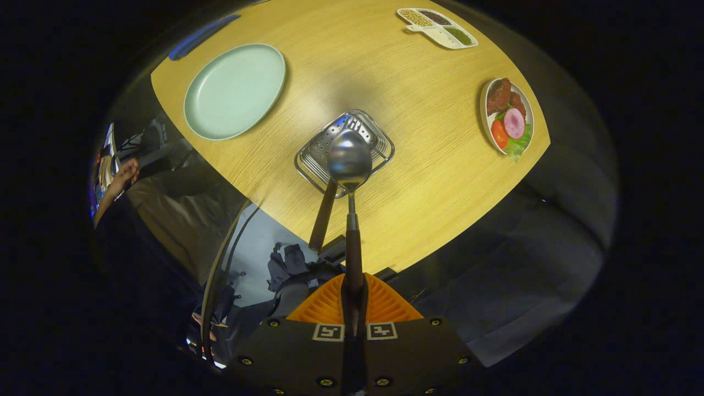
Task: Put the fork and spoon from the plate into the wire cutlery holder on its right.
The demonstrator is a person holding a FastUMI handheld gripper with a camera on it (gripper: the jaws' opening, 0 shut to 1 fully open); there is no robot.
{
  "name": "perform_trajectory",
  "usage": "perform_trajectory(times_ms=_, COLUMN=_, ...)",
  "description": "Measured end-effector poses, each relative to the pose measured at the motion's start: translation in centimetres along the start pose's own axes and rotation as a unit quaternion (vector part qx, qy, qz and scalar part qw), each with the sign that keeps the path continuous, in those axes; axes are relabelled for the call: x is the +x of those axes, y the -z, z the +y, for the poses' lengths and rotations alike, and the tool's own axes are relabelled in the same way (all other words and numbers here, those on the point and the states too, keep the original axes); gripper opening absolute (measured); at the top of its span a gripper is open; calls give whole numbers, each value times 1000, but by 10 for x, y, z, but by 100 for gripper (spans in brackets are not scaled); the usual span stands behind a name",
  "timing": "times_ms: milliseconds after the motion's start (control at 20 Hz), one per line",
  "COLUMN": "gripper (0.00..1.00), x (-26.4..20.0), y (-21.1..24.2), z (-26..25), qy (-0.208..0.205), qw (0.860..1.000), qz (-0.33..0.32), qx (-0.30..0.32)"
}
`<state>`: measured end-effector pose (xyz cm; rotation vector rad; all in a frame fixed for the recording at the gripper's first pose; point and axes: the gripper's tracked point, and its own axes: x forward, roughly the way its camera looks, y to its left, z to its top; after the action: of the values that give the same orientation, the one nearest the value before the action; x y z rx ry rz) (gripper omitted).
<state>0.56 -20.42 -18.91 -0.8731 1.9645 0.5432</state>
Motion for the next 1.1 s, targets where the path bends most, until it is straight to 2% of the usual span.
perform_trajectory(times_ms=250, gripper=1, x=2, y=-19, z=-14, qy=6, qw=999, qz=48, qx=-14)
perform_trajectory(times_ms=300, gripper=4, x=6, y=-22, z=-13, qy=6, qw=998, qz=55, qx=-16)
perform_trajectory(times_ms=600, gripper=4, x=10, y=-44, z=-14, qy=9, qw=998, qz=64, qx=-21)
perform_trajectory(times_ms=750, gripper=13, x=7, y=-51, z=-21, qy=19, qw=998, qz=60, qx=-28)
perform_trajectory(times_ms=1100, gripper=14, x=4, y=-50, z=-18, qy=23, qw=998, qz=50, qx=-28)
